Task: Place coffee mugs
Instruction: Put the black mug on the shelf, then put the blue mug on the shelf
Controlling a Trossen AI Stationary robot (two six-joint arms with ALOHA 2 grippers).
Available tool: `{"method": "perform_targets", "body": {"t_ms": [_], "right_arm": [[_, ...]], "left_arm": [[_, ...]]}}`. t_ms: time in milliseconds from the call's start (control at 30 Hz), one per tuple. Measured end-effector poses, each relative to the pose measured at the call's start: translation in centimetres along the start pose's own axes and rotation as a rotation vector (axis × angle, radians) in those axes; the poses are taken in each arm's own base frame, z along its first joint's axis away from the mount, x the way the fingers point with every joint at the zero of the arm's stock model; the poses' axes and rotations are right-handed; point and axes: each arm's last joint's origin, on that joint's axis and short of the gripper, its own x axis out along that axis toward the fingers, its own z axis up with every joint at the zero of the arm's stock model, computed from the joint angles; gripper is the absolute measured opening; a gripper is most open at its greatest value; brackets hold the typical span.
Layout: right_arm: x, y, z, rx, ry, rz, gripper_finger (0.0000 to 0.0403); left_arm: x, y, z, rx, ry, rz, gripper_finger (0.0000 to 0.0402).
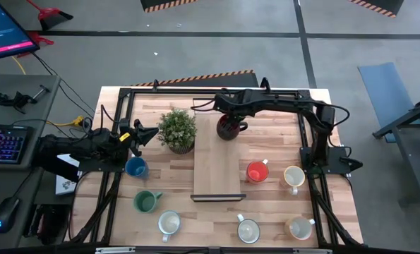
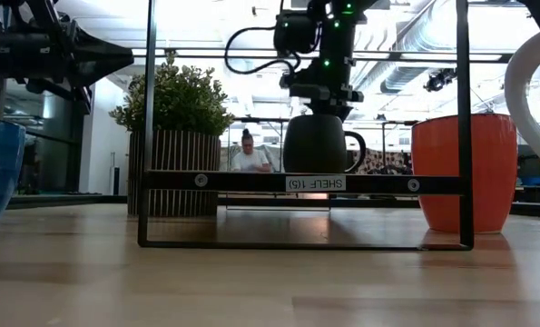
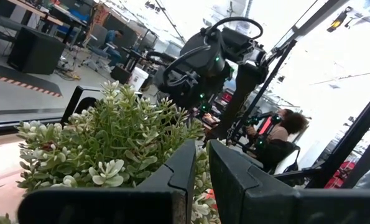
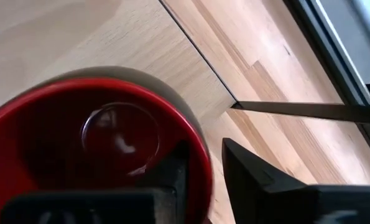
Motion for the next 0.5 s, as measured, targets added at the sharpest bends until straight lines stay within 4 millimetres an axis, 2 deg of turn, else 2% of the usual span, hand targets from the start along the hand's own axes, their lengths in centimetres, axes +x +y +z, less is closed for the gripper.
{"method": "perform_targets", "body": {"t_ms": [333, 500], "right_arm": [[-3.5, -1.1, -0.5, 0.025, -0.080, 0.057, 0.0076], [-6.5, -1.7, -1.4, 0.036, -0.132, 0.156, 0.0076]], "left_arm": [[0.0, 0.0, 0.0, 0.001, 0.001, 0.000, 0.0035], [0.0, 0.0, 0.0, 0.000, 0.001, 0.000, 0.0035]]}}
